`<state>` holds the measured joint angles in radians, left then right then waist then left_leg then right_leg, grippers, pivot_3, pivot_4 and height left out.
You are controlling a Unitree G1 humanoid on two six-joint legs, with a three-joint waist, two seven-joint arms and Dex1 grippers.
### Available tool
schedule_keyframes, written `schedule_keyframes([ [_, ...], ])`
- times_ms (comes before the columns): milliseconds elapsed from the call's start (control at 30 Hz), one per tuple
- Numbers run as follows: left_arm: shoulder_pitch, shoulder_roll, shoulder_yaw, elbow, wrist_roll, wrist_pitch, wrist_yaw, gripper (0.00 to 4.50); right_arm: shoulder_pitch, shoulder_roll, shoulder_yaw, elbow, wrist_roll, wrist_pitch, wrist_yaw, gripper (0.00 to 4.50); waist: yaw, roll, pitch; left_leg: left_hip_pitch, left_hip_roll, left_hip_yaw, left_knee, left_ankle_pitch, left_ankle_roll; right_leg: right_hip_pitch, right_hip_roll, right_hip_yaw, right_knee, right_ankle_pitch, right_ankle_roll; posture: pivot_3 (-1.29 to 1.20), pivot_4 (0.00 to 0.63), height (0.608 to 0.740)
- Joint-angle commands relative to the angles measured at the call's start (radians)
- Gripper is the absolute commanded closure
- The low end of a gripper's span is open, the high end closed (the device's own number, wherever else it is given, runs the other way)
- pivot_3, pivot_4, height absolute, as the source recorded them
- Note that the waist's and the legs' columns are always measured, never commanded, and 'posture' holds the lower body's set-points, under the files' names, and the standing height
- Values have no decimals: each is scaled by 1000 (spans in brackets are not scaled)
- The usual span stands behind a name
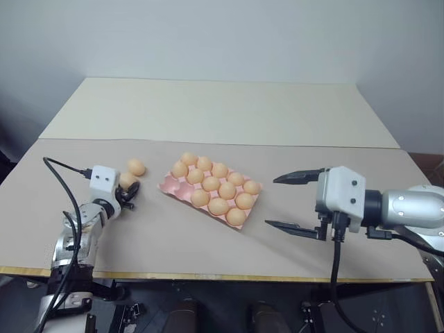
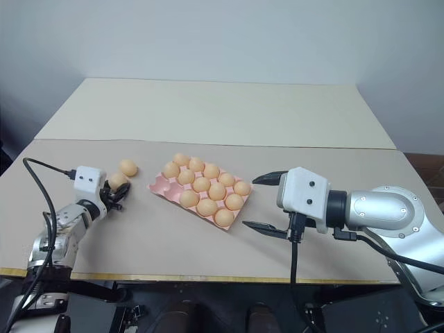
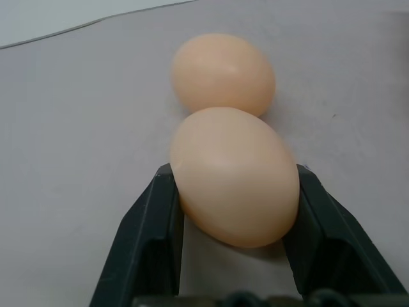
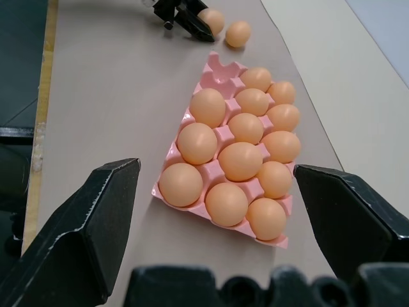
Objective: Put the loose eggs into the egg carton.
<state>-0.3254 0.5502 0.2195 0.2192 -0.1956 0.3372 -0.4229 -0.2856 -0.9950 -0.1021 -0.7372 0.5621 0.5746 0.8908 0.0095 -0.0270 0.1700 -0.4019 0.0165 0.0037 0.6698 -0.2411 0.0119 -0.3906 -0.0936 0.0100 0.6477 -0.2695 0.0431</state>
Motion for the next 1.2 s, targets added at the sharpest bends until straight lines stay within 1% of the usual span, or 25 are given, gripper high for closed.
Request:
schedule_keyframes([
  [33,65,43,35,-152,-21,15,-33,2685,5,-12,-35,-25,-6,-1,-8,0,-1,0,0,0,0,0,0,0,0,0,0,0,0,0,0,0,150,740],
  [100,119,72,42,-249,-53,37,-85,2685,12,-13,-39,-28,-7,-2,-9,0,-3,0,0,0,0,0,0,0,0,0,0,1,0,0,0,0,150,740],
  [200,155,105,45,-367,-124,67,-172,2685,14,-13,-38,-29,-8,-2,-12,0,-2,0,0,-1,1,0,0,0,0,-1,-1,1,0,0,0,0,150,740],
  [300,138,118,36,-417,-159,66,-216,2685,8,-13,-34,-24,-8,-3,-12,0,3,0,0,1,1,0,0,0,0,1,-1,0,0,0,0,0,150,740],
  [400,97,105,12,-432,-189,57,-253,2685,4,-12,-32,-23,-9,-3,-15,0,2,0,0,1,0,0,0,0,0,1,-2,0,0,0,0,0,150,740],
  [533,55,67,-59,-407,-188,13,-315,2685,7,-8,-33,-32,-9,0,-26,0,1,0,0,0,0,0,0,0,0,1,0,0,0,0,0,0,150,740],
  [667,-31,24,-154,-311,-137,-35,-349,2685,25,-2,-41,-72,11,23,-52,0,3,0,0,0,-1,0,1,0,0,1,0,0,0,0,0,0,150,740],
  [733,-60,23,-180,-274,-123,-49,-372,2685,31,-2,-42,-90,18,32,-61,0,2,0,0,0,-1,0,1,0,0,1,1,0,0,0,0,0,150,740],
  [833,-80,40,-209,-223,-98,-86,-420,2685,37,2,-48,-106,19,49,-88,0,-3,0,0,0,-1,0,1,0,0,0,1,0,0,0,0,0,150,740],
  [1033,-83,45,-199,-178,-116,-110,-478,2685,65,2,-71,-137,33,77,-112,0,-3,0,0,-1,-1,0,1,0,0,0,1,0,0,0,0,0,150,740],
  [1133,-87,31,-194,-166,-121,-126,-485,1641,70,3,-72,-136,27,73,-115,0,-3,0,0,-1,-1,0,2,0,0,0,1,0,0,0,0,0,150,740],
  [1167,-89,25,-193,-161,-122,-132,-486,1473,69,3,-69,-133,25,71,-116,0,-3,0,0,-1,0,0,2,0,0,0,1,0,0,0,0,0,150,740],
  [1200,-93,19,-197,-153,-116,-140,-482,1156,66,4,-65,-131,22,68,-116,0,-2,0,0,-1,-1,0,2,0,0,0,1,0,0,0,0,0,150,740],
])
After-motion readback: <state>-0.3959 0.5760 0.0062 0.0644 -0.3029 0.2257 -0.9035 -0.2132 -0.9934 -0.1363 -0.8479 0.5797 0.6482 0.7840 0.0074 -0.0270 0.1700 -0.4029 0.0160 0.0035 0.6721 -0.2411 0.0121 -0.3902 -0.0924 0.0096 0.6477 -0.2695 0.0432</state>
